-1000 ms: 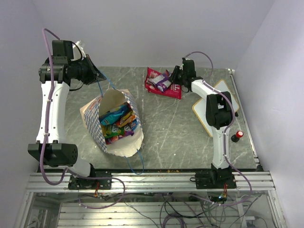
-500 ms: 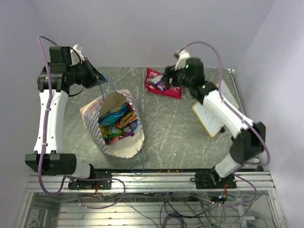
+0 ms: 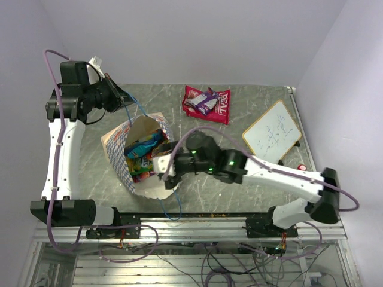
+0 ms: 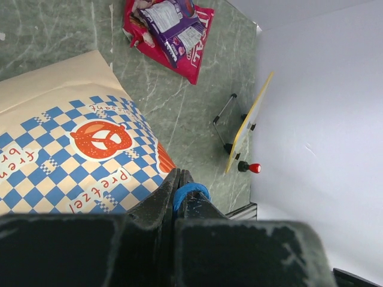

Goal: Take the snacks out of the paper bag

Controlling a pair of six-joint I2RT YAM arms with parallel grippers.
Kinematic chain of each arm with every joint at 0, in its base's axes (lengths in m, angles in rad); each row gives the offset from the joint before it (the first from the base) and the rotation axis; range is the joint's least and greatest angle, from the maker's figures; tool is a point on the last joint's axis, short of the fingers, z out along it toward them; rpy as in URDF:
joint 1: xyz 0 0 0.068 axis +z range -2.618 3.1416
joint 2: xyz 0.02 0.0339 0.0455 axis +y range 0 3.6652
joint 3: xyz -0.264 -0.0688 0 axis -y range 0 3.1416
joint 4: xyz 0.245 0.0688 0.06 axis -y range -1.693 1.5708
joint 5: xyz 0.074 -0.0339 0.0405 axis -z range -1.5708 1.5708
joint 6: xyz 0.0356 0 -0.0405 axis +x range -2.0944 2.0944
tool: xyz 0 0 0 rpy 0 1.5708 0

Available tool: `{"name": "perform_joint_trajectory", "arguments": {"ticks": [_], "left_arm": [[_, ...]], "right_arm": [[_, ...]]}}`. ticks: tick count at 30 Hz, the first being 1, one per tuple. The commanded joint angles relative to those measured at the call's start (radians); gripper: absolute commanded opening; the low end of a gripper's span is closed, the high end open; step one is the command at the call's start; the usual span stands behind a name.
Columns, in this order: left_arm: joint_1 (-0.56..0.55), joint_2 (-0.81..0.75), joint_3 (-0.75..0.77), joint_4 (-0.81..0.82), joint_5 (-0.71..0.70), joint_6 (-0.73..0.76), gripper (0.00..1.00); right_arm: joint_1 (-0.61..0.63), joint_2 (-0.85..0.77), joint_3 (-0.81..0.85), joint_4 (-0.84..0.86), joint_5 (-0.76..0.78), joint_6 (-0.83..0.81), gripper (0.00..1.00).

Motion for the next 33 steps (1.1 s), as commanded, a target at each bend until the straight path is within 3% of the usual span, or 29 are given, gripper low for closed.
{"name": "perform_joint_trajectory", "arguments": {"ticks": [1,8,18,25,30,33], "left_arm": [[0.011,-0.029,-0.007,0.045,0.016,-0.015,0.07],[0.011,-0.048,-0.030,0.047,0.014,-0.016,0.07],[0.011,-0.049,-0.010,0.029,0.009,0.007,0.07],[0.011,-0.030,0.026,0.006,0.028,0.039,0.07],[0.011,-0.019,0.046,-0.005,0.035,0.044,0.07],[0.011,-0.013,0.059,-0.023,0.033,0.053,0.07]], "right_arm": [[0.042,0.155,0.074,-0.012,0.083,-0.254,0.78],[0.020,0.387,0.212,0.000,0.244,-0.426,0.78],[-0.103,0.555,0.302,0.018,0.225,-0.505,0.77],[-0.126,0.617,0.323,0.049,0.219,-0.526,0.75],[-0.123,0.659,0.357,0.080,0.237,-0.500,0.68],[-0.122,0.660,0.367,0.091,0.248,-0.490,0.52]]}}
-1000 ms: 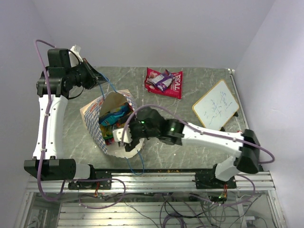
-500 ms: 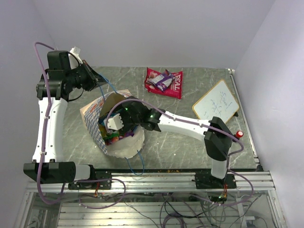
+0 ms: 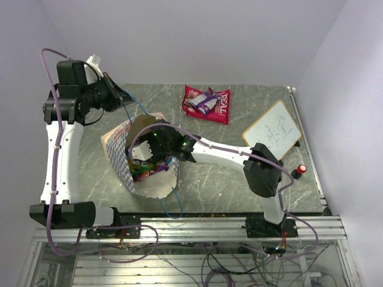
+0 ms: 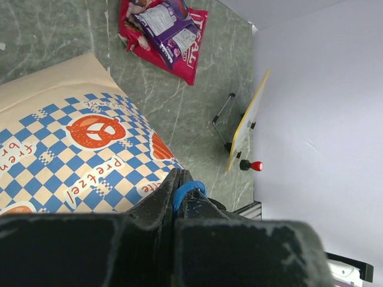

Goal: Take the snacks out of the paper bag

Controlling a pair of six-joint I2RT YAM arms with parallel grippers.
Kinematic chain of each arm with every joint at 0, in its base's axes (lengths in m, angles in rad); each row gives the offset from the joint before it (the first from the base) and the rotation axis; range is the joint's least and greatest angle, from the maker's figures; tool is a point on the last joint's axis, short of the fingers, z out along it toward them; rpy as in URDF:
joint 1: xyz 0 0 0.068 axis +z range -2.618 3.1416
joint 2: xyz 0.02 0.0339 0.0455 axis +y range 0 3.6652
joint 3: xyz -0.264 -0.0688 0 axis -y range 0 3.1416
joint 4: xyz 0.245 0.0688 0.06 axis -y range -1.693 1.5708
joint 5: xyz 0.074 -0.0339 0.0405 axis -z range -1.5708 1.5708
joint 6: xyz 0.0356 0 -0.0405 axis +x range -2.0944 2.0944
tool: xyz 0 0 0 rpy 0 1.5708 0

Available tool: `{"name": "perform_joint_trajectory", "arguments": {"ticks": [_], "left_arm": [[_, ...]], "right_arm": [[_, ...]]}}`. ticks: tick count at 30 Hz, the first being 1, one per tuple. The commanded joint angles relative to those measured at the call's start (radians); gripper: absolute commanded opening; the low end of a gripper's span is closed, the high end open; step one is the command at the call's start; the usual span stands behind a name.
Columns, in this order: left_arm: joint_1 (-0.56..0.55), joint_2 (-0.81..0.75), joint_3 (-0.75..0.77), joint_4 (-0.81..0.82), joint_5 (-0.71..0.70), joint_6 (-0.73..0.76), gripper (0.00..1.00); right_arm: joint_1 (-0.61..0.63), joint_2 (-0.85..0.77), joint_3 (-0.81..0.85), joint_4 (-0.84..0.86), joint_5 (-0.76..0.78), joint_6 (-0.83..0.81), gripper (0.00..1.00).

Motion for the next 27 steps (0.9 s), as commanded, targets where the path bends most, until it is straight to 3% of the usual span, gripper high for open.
{"name": "perform_joint_trajectory", "arguments": {"ticks": [1,4,10,27], "left_arm": [[0.010,0.008,0.041,-0.018,0.022,0.027,0.07],[0.010,0.006,0.042,-0.020,0.017,0.030,0.07],[0.010,0.007,0.038,0.000,0.022,0.013,0.07],[0.010,0.024,0.049,0.019,-0.014,-0.020,0.07]], "right_arm": [[-0.003,0.013,0.039,0.046,0.023,0.021,0.44],[0.006,0.007,0.047,0.038,0.034,0.027,0.22],[0.030,-0.036,0.070,-0.036,0.029,0.038,0.00],[0.075,-0.360,0.090,-0.337,-0.051,0.237,0.00]]}}
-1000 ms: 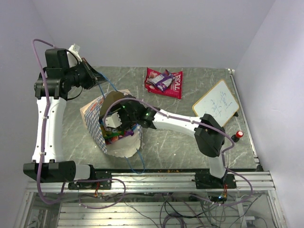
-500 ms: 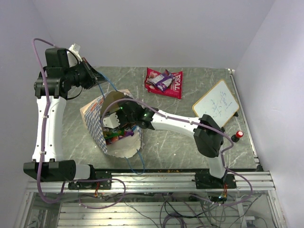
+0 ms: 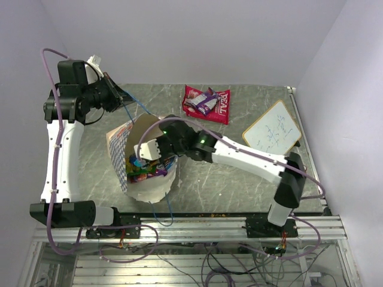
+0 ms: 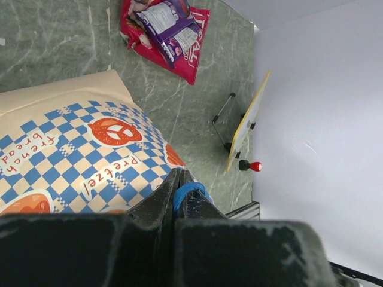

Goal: Take the snacks out of the paper bag

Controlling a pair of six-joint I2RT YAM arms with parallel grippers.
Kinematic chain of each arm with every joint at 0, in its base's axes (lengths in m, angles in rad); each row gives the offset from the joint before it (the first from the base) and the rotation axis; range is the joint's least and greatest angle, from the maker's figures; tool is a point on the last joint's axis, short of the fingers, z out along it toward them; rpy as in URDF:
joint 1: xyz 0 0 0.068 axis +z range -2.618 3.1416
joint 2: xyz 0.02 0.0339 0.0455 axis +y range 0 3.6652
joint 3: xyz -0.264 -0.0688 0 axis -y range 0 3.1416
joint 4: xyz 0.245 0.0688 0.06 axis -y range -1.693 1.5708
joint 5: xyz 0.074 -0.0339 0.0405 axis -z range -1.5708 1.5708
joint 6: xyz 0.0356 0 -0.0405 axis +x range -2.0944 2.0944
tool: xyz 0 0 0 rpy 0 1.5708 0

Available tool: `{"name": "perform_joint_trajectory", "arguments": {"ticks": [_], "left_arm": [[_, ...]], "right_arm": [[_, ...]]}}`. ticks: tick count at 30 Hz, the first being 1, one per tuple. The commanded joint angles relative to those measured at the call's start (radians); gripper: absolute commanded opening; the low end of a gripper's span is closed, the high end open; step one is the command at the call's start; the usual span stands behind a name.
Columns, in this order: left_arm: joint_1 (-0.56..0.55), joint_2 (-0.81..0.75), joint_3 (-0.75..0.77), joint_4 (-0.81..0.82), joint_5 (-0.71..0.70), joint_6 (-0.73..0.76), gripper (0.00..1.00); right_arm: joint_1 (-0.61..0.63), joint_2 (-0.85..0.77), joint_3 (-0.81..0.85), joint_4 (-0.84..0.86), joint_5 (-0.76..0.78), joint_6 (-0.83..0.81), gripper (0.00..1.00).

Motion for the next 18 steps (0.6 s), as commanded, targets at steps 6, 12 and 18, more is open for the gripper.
{"name": "perform_joint_trajectory", "arguments": {"ticks": [6,12,18], "left_arm": [[0.010,0.020,0.039,0.022,-0.009,-0.008,0.07],[0.010,0.015,0.021,0.031,-0.001,-0.022,0.07],[0.010,0.000,-0.010,0.073,0.032,-0.058,0.07]], "right_arm": [[0.062,-0.242,0.092,-0.039,-0.088,0.210,0.00],[0.067,-0.368,0.110,0.073,-0.115,0.385,0.00],[0.057,-0.362,-0.122,0.408,-0.018,0.355,0.00]]}}
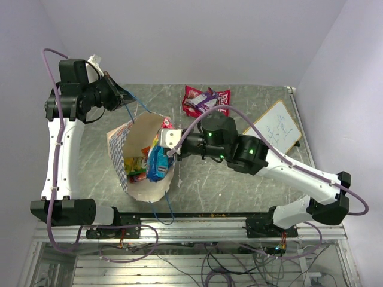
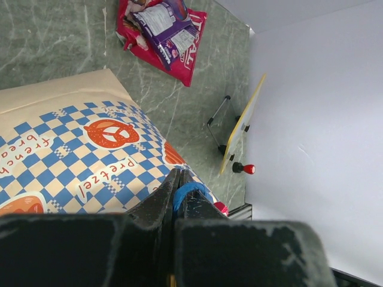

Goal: Take the snacks out of the paper bag

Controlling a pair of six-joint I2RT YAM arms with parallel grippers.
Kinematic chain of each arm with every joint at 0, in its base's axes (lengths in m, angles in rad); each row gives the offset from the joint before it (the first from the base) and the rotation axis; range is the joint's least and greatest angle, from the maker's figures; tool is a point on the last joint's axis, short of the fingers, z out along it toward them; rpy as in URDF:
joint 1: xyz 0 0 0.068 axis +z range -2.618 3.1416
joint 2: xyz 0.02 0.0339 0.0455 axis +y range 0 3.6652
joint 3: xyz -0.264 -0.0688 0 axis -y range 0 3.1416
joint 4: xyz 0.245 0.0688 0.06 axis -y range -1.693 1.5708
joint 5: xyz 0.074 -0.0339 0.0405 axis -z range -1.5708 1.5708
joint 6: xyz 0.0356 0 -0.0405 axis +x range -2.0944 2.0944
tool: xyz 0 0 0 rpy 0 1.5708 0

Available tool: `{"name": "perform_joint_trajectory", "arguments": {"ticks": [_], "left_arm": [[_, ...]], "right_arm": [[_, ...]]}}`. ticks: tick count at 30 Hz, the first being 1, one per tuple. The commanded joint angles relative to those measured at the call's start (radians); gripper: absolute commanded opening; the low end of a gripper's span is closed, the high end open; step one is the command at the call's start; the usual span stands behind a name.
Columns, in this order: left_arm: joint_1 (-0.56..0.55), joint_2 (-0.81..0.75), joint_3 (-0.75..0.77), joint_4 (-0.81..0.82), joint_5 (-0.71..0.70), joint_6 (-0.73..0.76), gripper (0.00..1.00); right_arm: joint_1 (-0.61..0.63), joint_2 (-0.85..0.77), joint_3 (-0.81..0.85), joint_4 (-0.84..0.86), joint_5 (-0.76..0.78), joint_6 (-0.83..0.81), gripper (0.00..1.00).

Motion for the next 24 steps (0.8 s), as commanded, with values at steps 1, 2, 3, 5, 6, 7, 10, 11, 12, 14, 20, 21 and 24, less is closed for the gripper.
{"name": "perform_joint_trajectory", "arguments": {"ticks": [1,2,3,5,6,7,10,11,12,14,20,21,24], "left_arm": [[0.010,-0.023,-0.013,0.061,0.027,-0.031,0.07],[0.010,-0.026,-0.015,0.062,0.027,-0.034,0.07],[0.010,-0.030,-0.017,0.063,0.030,-0.037,0.07],[0.010,-0.031,-0.013,0.050,0.030,-0.033,0.07],[0.010,-0.030,-0.007,0.041,0.029,-0.030,0.07],[0.010,-0.028,-0.001,0.032,0.028,-0.024,0.07],[0.010,-0.025,0.015,0.019,0.023,-0.011,0.07],[0.010,-0.023,0.020,0.017,0.021,-0.011,0.07],[0.010,-0.020,0.022,0.017,0.022,-0.010,0.07],[0.010,-0.013,0.029,0.018,0.025,-0.010,0.07],[0.010,0.001,0.029,0.030,0.023,-0.003,0.07],[0.011,0.003,0.025,0.034,0.024,-0.002,0.07],[0.010,0.006,0.015,0.037,0.021,0.004,0.07]], "right_arm": [[-0.022,0.047,-0.091,0.385,0.055,0.026,0.00],[-0.030,0.083,-0.087,0.408,0.037,0.044,0.00],[-0.040,0.113,-0.078,0.429,0.014,0.069,0.00],[-0.050,0.161,-0.057,0.459,-0.032,0.106,0.00],[-0.050,0.180,-0.041,0.457,-0.058,0.115,0.00],[-0.052,0.194,-0.030,0.454,-0.081,0.128,0.00],[-0.054,0.221,-0.017,0.430,-0.140,0.150,0.00],[-0.055,0.225,-0.006,0.412,-0.148,0.153,0.00],[-0.054,0.226,0.013,0.394,-0.156,0.165,0.00],[-0.054,0.216,0.057,0.345,-0.189,0.191,0.00],[-0.054,0.163,0.219,0.190,-0.253,0.316,0.00],[-0.053,0.152,0.235,0.184,-0.261,0.345,0.00],[-0.054,0.111,0.272,0.191,-0.249,0.407,0.00]]}}
